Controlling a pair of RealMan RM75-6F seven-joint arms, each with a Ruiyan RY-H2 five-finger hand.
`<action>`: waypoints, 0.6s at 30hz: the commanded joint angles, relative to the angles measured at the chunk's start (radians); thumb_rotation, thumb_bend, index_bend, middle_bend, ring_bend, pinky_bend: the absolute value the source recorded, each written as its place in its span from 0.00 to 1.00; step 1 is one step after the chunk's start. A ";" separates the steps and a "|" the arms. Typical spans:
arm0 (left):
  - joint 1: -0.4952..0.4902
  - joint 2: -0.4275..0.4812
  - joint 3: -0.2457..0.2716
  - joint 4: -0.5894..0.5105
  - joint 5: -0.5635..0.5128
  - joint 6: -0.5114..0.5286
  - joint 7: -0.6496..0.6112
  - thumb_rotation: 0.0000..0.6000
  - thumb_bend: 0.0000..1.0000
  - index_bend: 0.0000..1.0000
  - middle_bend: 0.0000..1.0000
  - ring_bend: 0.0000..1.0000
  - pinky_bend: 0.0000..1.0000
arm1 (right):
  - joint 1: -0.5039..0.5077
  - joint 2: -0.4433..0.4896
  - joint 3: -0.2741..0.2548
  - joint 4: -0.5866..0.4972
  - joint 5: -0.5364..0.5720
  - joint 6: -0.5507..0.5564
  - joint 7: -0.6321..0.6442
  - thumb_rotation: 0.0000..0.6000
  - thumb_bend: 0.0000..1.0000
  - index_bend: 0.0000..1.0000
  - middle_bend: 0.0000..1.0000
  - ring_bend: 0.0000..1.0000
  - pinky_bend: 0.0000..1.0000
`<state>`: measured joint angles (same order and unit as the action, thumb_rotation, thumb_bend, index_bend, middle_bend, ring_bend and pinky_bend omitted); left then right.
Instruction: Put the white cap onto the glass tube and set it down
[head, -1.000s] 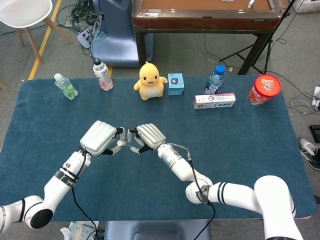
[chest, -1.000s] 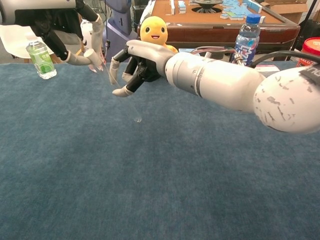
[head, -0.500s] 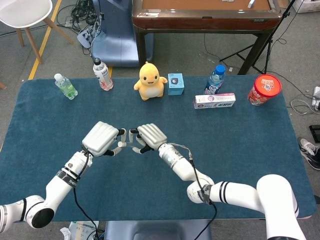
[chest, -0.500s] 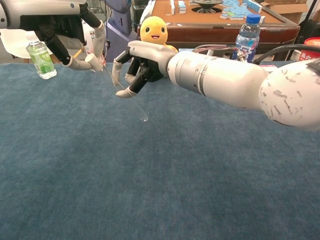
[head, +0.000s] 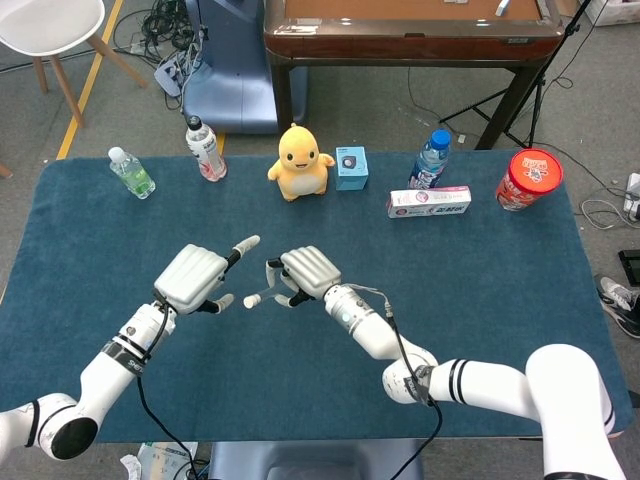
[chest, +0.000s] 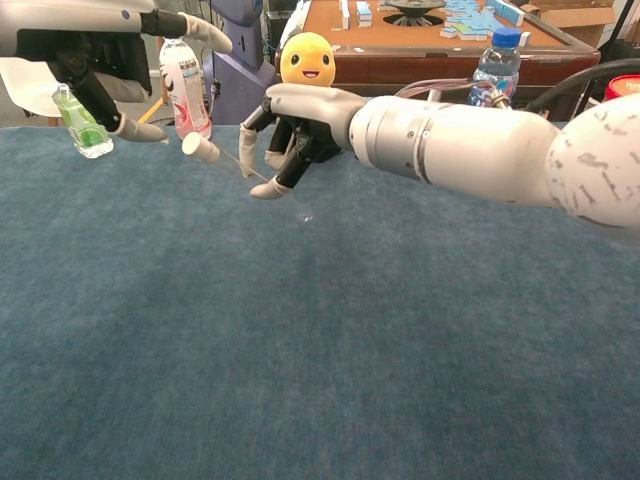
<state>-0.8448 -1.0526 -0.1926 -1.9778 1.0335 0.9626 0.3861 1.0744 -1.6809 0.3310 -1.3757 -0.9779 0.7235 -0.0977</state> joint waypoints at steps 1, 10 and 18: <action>0.017 0.026 0.006 -0.009 -0.002 -0.002 -0.027 1.00 0.28 0.03 0.95 1.00 1.00 | -0.002 0.067 -0.020 -0.054 0.041 -0.022 -0.050 1.00 0.61 0.85 0.91 1.00 1.00; 0.096 0.053 0.041 0.014 0.063 0.074 -0.068 1.00 0.28 0.02 0.75 0.76 0.91 | 0.019 0.261 -0.115 -0.185 0.225 -0.038 -0.228 1.00 0.61 0.85 0.91 1.00 1.00; 0.158 0.034 0.071 0.043 0.127 0.139 -0.079 1.00 0.28 0.02 0.64 0.63 0.88 | 0.047 0.220 -0.175 -0.118 0.334 -0.027 -0.277 1.00 0.61 0.85 0.91 1.00 1.00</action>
<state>-0.6922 -1.0159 -0.1258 -1.9384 1.1552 1.0967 0.3067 1.1098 -1.4400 0.1737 -1.5248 -0.6611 0.6942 -0.3578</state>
